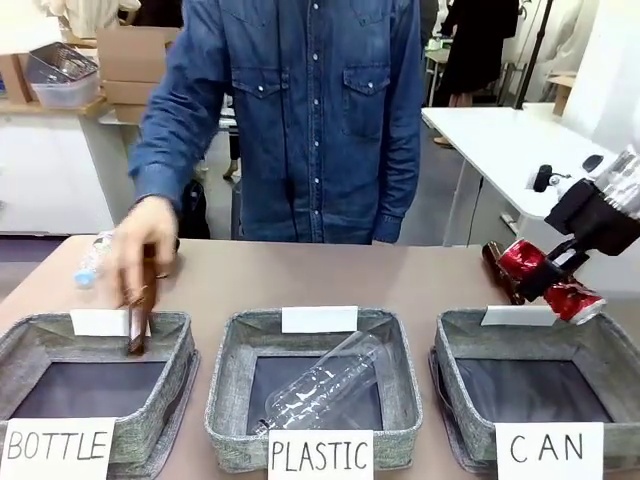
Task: Sort the can waste into the basket.
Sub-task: Pick up the can waste from the table and place it in the right Fabric basket.
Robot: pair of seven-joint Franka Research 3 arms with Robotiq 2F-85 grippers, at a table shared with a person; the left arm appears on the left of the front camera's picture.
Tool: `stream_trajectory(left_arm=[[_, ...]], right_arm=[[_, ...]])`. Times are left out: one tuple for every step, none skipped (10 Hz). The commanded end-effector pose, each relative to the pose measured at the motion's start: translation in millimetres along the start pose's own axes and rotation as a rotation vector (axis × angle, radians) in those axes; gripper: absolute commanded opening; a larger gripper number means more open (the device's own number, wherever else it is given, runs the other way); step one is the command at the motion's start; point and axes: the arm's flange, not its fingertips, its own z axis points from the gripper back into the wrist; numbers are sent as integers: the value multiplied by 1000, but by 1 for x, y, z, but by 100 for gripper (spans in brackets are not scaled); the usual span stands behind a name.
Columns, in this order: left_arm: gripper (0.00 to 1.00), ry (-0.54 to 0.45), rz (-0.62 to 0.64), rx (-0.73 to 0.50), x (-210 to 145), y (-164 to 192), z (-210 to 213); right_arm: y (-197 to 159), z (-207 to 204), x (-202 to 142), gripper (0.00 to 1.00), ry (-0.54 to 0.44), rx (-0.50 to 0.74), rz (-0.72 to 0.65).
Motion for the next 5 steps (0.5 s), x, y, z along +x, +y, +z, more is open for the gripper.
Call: stream_trajectory(left_arm=[[100, -92, 79, 114, -28, 12, 77], [100, -135, 90, 167, -34, 16, 82], [100, -162, 78, 133, -30, 21, 73], [100, -105, 67, 132, -49, 1, 91], [100, -105, 67, 132, -49, 1, 91]], right_arm=[[-3, -22, -43, 0, 69, 24, -48], [-3, -31, -48, 0, 73, 36, -50], [-3, -37, -51, 0, 77, 40, -34], [-3, -41, -51, 0, 87, 33, -36], [-4, -42, -51, 0, 88, 29, -42]])
